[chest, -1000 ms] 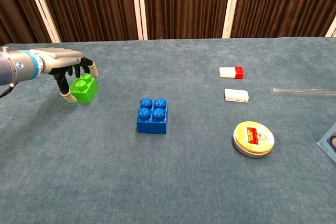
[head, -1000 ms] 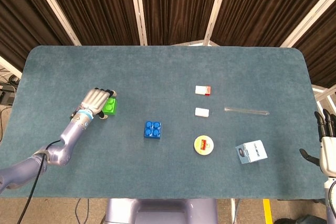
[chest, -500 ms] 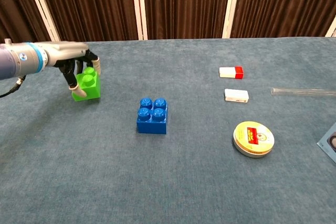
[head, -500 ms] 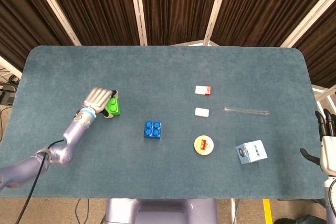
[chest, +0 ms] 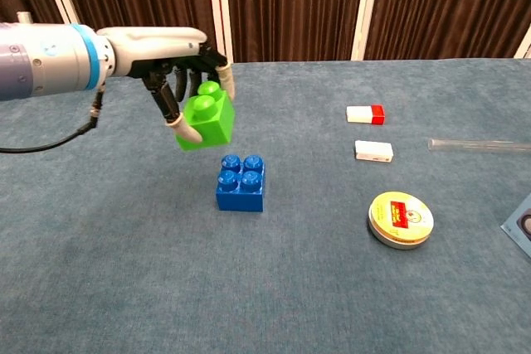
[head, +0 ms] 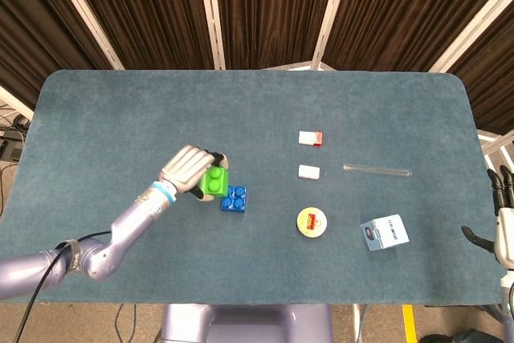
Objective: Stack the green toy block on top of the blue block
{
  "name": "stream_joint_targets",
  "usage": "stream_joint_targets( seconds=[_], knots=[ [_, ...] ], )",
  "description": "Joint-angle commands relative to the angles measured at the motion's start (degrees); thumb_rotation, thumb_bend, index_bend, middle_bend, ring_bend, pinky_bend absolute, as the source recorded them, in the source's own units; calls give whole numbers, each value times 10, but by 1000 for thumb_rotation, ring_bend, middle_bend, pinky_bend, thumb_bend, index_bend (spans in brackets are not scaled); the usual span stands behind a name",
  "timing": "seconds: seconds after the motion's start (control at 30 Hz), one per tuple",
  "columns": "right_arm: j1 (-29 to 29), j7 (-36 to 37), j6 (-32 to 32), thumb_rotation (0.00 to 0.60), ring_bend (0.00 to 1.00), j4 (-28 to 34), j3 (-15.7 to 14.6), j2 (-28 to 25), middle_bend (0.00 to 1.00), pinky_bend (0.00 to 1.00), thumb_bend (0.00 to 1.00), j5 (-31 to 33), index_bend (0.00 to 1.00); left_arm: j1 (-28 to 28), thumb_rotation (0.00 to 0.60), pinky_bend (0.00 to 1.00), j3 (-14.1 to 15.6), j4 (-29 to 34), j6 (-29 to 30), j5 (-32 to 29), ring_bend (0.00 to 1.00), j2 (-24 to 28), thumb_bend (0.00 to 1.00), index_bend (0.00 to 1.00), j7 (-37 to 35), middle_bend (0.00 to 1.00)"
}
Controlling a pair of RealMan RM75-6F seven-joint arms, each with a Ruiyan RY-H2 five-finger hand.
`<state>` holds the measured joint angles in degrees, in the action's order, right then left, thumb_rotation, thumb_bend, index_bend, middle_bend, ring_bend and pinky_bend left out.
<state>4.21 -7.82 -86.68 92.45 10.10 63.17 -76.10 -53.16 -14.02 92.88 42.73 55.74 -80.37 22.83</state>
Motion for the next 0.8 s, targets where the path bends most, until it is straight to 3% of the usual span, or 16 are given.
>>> stream_joint_targets(
  seconds=[0.03,0.43,0.8],
  knots=[
    [-2,3,-2,600,0,1,1,-2,0,0,4,1,18,-26,600,439,13,12,14,-28,488,-12,144,449,44,455],
    [-9,26,-6,600,0,1,6,-14,0,0,4,9,18,-71,600,438,37,-11,34,-110,488,-63,145,448,102,455],
    [-7,30,0,600,0,-2,6,-14,0,0,4,12,18,-94,600,436,49,-45,47,-142,487,-95,145,448,119,455]
  ],
)
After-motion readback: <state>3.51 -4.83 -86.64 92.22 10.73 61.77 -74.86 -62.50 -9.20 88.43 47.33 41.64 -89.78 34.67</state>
